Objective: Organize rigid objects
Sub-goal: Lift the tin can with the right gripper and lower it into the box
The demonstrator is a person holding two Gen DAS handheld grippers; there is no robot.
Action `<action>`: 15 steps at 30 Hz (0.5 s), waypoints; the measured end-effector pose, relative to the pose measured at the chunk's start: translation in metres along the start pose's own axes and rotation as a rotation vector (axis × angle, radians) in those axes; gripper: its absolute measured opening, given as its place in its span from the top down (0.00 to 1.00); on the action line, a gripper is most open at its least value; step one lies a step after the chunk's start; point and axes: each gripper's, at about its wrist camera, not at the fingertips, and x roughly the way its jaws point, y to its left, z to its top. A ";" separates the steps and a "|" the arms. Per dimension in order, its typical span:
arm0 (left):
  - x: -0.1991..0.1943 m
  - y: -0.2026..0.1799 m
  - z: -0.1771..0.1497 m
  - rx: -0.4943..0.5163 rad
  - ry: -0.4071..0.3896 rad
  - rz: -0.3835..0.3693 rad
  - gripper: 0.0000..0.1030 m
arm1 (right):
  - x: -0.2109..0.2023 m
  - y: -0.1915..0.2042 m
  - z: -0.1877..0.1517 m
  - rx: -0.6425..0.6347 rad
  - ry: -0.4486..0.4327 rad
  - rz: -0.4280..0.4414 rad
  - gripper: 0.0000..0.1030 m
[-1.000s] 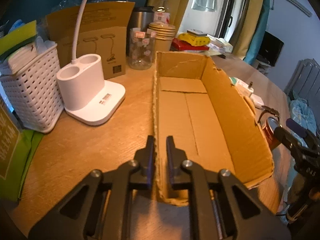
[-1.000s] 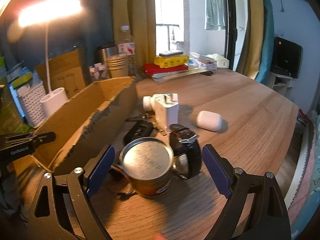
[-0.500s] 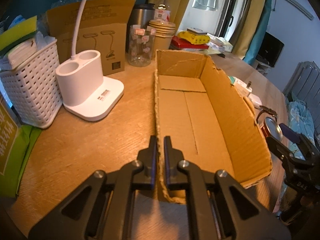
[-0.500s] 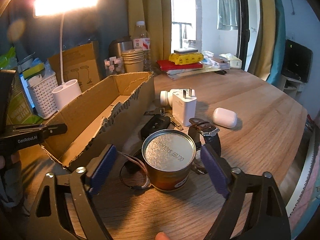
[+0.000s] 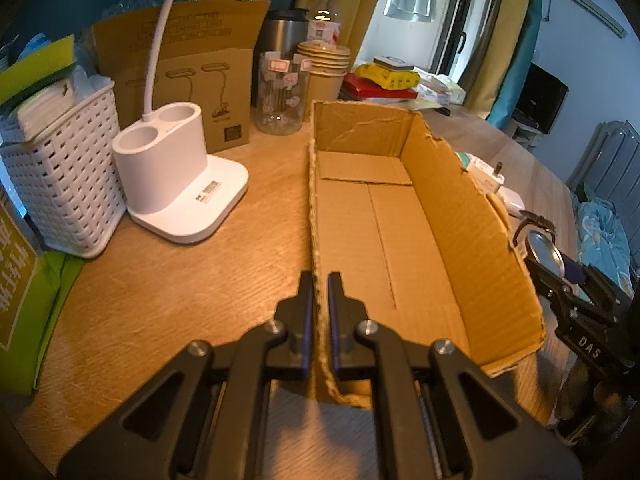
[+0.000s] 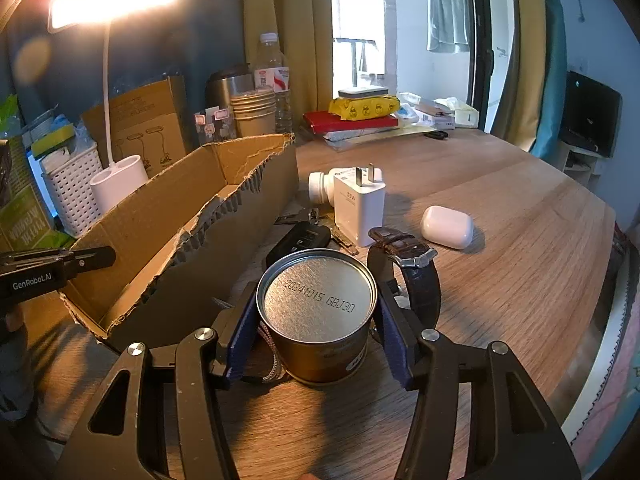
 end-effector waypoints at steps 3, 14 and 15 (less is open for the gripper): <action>0.000 0.000 0.000 -0.001 0.000 0.000 0.93 | -0.004 0.000 0.002 -0.001 -0.012 -0.006 0.43; -0.001 -0.001 0.000 0.001 -0.006 0.006 0.94 | -0.044 0.009 0.029 -0.027 -0.124 -0.007 0.43; -0.002 -0.001 -0.001 0.000 -0.006 0.007 0.94 | -0.048 0.011 0.032 -0.030 -0.135 -0.002 0.43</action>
